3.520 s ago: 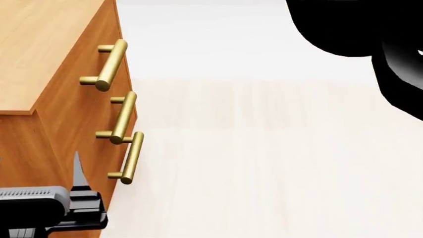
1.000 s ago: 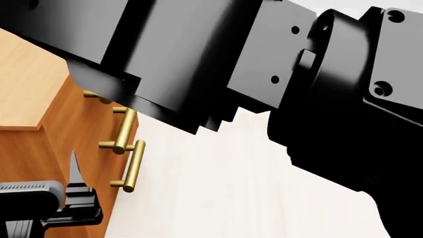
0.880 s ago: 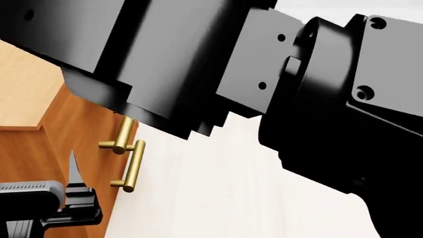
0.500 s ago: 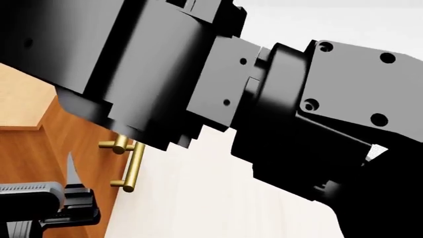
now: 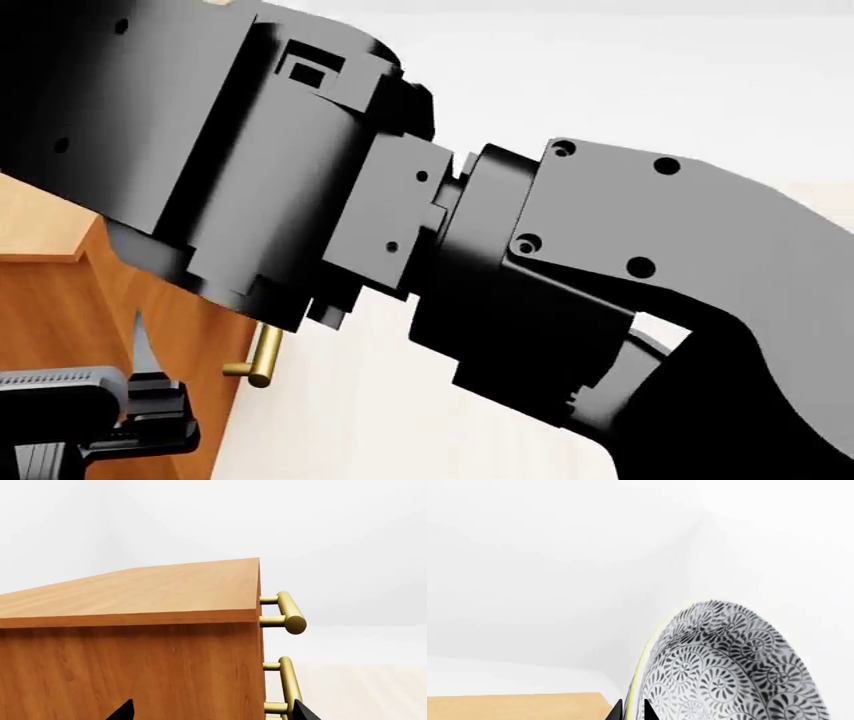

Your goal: Close the top drawer of the cabinet and put the bowl on top of it.

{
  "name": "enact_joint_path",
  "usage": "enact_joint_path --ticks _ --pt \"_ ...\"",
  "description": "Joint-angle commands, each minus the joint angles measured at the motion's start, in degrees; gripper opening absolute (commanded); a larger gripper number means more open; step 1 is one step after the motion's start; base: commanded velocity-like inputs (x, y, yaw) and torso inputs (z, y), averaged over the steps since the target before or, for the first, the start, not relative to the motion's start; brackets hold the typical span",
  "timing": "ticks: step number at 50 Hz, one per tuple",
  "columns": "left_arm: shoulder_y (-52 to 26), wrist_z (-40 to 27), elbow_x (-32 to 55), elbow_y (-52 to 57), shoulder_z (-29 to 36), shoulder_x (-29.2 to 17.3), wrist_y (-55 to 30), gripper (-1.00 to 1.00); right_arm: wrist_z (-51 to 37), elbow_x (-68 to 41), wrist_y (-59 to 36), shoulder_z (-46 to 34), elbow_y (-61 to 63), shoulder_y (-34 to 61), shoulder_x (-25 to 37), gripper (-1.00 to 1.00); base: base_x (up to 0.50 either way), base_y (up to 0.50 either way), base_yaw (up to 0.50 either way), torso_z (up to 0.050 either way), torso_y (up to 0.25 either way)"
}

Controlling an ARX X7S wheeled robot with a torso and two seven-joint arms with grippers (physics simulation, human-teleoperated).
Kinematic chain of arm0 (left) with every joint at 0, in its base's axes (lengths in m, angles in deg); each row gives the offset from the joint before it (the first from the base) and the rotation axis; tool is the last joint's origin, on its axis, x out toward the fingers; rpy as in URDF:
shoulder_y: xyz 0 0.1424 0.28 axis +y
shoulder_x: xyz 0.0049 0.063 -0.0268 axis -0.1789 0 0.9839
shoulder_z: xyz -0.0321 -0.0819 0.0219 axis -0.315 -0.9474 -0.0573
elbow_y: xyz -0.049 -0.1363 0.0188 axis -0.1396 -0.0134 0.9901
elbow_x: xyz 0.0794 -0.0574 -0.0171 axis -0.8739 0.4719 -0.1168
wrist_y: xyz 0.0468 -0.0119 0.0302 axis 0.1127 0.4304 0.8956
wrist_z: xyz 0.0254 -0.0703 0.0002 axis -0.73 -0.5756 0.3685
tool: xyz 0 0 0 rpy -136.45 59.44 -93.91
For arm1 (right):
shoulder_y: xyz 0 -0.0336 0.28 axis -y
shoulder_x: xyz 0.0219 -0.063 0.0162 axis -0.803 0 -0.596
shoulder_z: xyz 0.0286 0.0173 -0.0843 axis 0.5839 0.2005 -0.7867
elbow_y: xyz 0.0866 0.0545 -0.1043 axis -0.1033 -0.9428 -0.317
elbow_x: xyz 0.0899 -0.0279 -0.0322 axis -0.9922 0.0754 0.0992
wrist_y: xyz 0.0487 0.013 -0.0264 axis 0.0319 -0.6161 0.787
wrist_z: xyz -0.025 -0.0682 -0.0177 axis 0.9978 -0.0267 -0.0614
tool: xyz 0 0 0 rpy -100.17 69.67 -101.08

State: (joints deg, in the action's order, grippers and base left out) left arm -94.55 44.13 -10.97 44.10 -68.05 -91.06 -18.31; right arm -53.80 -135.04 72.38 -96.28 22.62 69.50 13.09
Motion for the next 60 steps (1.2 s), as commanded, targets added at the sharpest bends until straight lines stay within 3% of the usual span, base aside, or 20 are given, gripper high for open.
enact_joint_path --ticks 1,18,60 --pt "-0.14 0.03 0.11 -0.49 0.18 0.02 0.25 1.0 0.13 0.96 1.68 -1.38 -0.13 -1.01 -1.38 -1.0 0.0 0.0 0.0 0.0 0.0" --pt "0.15 0.45 0.69 -1.32 -0.05 -0.28 1.1 1.0 -0.12 -0.61 7.38 -8.8 -3.91 -1.94 -1.5 -1.0 0.0 0.0 0.0 0.0 0.001" --pt "-0.28 0.68 1.22 -3.45 0.07 -0.37 2.52 1.0 -0.36 2.73 7.53 -8.55 -0.58 -5.08 -1.51 -1.0 0.0 0.0 0.0 0.0 0.0"
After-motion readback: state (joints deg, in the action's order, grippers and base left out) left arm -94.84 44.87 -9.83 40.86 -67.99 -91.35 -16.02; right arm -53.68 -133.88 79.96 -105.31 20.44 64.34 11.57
